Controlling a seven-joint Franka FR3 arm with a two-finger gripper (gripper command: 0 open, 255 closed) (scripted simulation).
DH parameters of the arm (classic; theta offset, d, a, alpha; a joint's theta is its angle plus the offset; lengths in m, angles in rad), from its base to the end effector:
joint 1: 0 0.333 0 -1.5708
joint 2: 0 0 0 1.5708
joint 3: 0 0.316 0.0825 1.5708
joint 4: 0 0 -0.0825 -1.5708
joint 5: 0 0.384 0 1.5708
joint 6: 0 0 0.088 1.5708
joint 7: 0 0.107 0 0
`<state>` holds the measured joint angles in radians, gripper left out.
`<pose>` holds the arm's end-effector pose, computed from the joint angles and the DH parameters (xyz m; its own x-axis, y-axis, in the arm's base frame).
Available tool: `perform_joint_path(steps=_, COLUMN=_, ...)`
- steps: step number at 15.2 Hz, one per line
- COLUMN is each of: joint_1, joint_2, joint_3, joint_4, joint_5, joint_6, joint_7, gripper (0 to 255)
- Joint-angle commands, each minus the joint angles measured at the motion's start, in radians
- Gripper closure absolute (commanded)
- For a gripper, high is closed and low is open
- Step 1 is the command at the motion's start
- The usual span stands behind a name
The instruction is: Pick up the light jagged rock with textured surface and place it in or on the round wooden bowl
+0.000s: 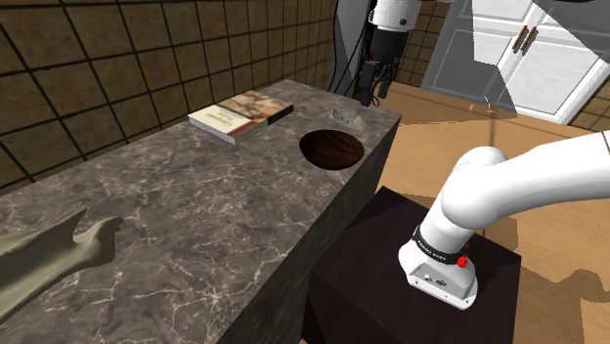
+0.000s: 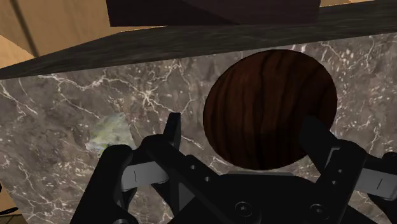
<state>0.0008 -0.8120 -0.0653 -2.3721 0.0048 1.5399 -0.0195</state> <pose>0.2958 -0.0246 0.5876 0.9995 -0.0235 -0.0202 -0.0246 -0.9983 -0.0526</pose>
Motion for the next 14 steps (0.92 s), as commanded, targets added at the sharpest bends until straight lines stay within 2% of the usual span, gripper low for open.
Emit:
perform_joint_path(steps=1, joint_1=0.0, joint_2=0.0, joint_3=0.0, joint_4=0.0, joint_5=0.0, joint_6=0.0, joint_7=0.0, gripper=0)
perform_joint_path(steps=8, joint_1=-0.024, joint_2=0.063, joint_3=-0.139, joint_4=-0.105, joint_5=-0.057, joint_6=0.27, joint_7=-0.153, gripper=0)
perform_joint_path(steps=14, joint_1=-0.02, joint_2=0.191, joint_3=-0.271, joint_4=-0.131, joint_5=-0.062, joint_6=0.506, joint_7=-0.297, gripper=0)
